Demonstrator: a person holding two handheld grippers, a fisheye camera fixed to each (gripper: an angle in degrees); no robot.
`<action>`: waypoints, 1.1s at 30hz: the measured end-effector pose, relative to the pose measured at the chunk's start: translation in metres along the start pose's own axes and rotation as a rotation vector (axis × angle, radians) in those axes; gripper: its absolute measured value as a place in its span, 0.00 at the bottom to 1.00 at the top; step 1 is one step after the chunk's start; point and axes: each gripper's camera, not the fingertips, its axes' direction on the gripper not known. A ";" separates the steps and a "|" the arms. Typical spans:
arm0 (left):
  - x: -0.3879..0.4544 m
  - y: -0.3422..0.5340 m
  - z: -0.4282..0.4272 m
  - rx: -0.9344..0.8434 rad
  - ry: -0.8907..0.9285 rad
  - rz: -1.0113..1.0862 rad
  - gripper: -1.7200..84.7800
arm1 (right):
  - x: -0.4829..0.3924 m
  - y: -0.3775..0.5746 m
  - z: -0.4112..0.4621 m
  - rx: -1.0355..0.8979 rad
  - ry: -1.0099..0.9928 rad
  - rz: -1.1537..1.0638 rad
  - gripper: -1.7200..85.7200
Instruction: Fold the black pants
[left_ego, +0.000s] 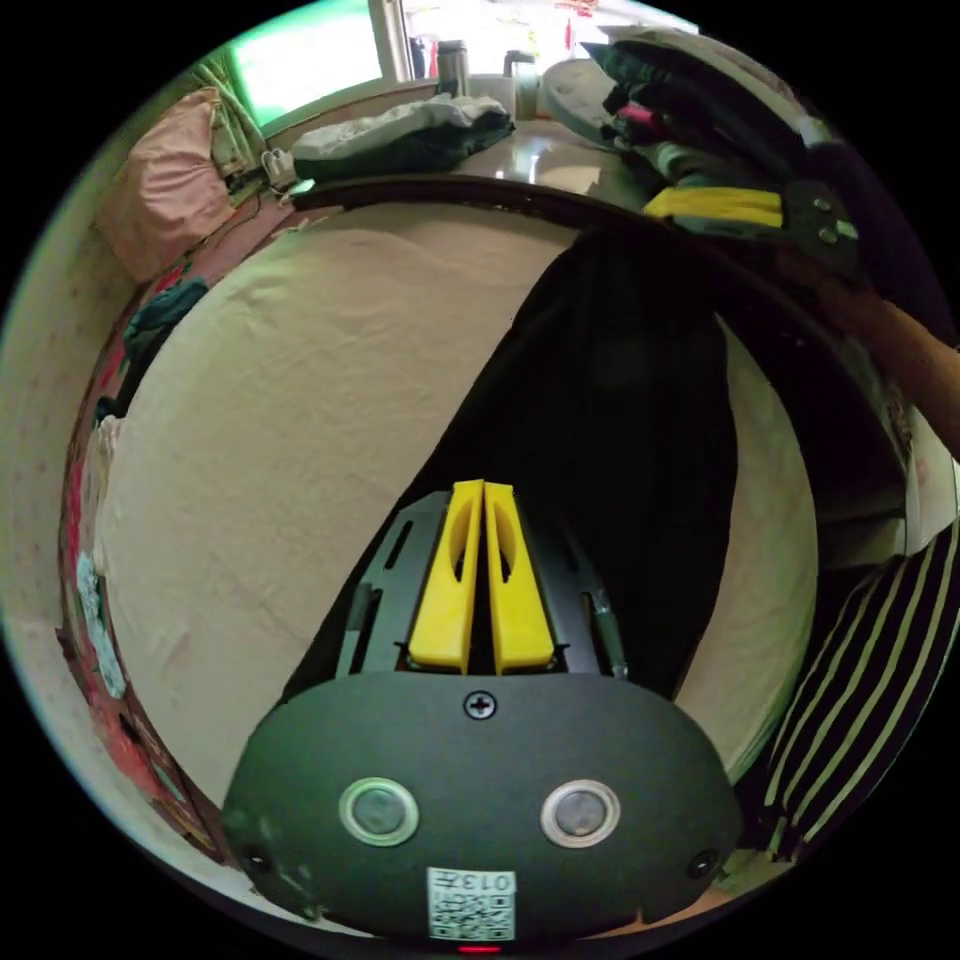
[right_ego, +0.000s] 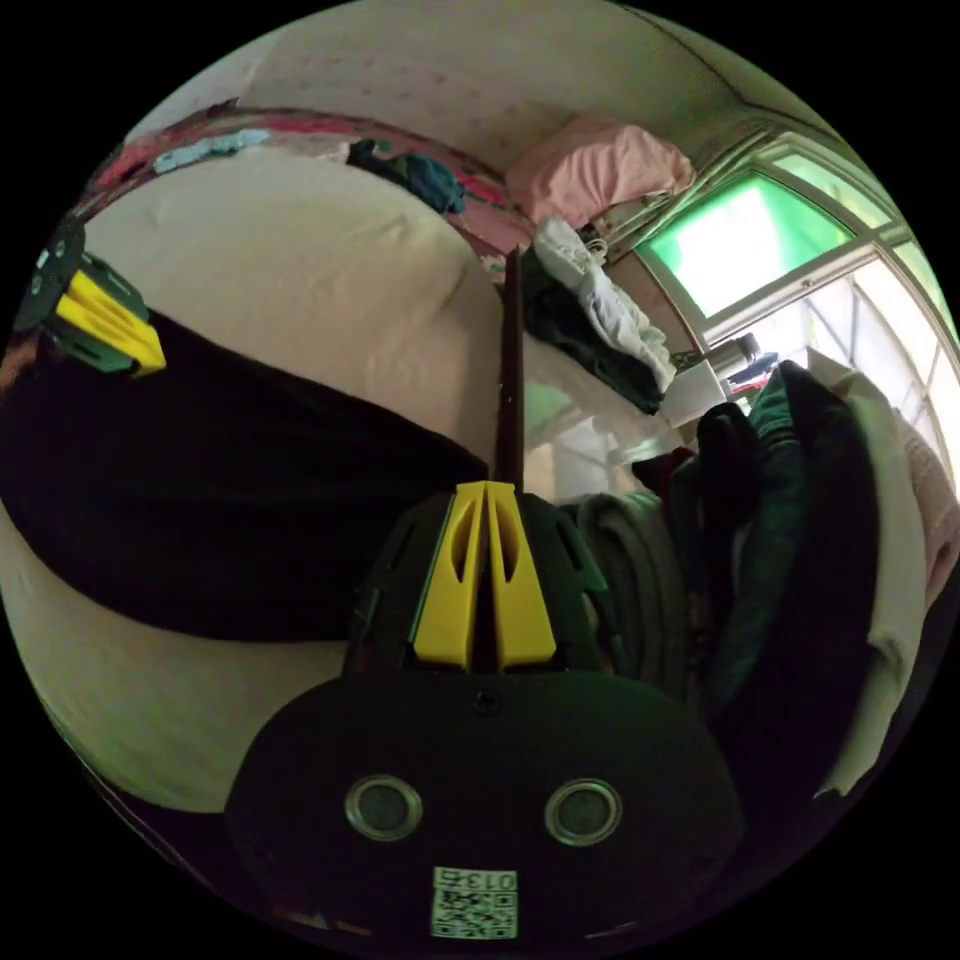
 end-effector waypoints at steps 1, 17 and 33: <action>-0.001 -0.004 0.010 -0.058 -0.009 0.008 0.02 | 0.004 0.000 -0.003 0.026 -0.014 0.020 0.02; -0.034 0.181 -0.041 -0.137 -0.193 -0.425 0.02 | -0.033 0.047 -0.015 0.003 -0.407 -0.123 0.02; -0.115 0.354 -0.052 -0.360 -0.379 -0.897 0.02 | -0.073 0.062 -0.012 -0.071 -0.486 -0.189 0.02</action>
